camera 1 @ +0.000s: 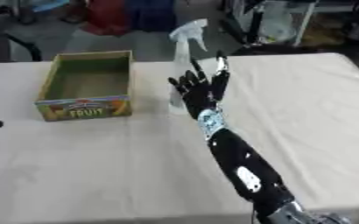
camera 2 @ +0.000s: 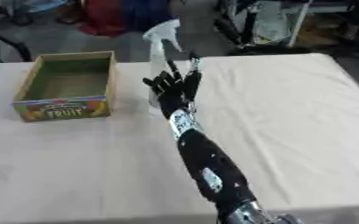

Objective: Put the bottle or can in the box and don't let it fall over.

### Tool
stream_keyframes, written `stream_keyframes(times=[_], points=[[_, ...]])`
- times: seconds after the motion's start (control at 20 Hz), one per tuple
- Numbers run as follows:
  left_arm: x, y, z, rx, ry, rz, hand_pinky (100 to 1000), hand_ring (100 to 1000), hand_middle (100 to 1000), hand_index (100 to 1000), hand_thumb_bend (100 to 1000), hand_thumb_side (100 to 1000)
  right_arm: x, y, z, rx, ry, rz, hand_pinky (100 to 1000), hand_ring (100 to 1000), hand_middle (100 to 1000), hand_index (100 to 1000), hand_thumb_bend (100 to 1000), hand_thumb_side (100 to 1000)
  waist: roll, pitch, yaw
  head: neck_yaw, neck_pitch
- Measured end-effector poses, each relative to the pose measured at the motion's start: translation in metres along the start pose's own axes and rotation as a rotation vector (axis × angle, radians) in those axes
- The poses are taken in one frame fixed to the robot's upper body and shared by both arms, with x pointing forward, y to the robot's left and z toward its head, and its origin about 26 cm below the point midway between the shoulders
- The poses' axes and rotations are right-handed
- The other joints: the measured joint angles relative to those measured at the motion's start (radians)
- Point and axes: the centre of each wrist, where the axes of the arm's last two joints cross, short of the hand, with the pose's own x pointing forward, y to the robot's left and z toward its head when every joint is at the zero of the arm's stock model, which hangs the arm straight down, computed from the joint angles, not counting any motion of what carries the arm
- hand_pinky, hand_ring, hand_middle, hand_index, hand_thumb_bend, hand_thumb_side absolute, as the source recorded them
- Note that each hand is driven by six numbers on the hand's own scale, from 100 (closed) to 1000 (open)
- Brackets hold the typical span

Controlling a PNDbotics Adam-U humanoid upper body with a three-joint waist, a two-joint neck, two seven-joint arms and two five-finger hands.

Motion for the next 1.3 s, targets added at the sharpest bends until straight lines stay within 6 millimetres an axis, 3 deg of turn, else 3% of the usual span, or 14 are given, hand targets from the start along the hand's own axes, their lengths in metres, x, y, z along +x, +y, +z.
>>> stream_keyframes(times=[0.9, 1.3], points=[[-0.003, -0.002, -0.001, -0.015, 0.015, 0.009, 522, 294, 344, 953, 511, 1000, 0.03, 0.048, -0.022, -0.151, -0.009, -0.002, 524, 266, 245, 1000, 349, 944, 0.0, -0.017, 0.02, -0.027, 0.0], [-0.004, -0.004, -0.001, -0.025, 0.024, 0.014, 521, 293, 343, 952, 514, 1000, 0.045, 0.077, -0.031, -0.102, -0.041, -0.008, 535, 278, 252, 1000, 326, 907, 0.0, -0.019, 0.027, -0.039, 0.0]])
